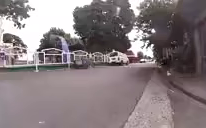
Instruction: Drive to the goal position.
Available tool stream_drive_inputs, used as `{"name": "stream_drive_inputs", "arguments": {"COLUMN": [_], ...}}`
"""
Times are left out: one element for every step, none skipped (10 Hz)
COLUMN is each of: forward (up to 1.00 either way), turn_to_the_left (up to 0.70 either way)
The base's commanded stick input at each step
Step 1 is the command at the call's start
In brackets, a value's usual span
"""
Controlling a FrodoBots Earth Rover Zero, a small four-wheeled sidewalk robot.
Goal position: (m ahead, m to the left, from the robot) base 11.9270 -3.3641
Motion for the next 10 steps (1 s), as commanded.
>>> {"name": "stream_drive_inputs", "arguments": {"forward": [0.7, 0.7, 0.7, 0.7, 0.7, 0.7, 0.7, 0.7, 0.7, 0.7], "turn_to_the_left": [0.0, 0.0, 0.0, 0.0, 0.0, 0.0, 0.0, 0.0, 0.0, 0.0]}}
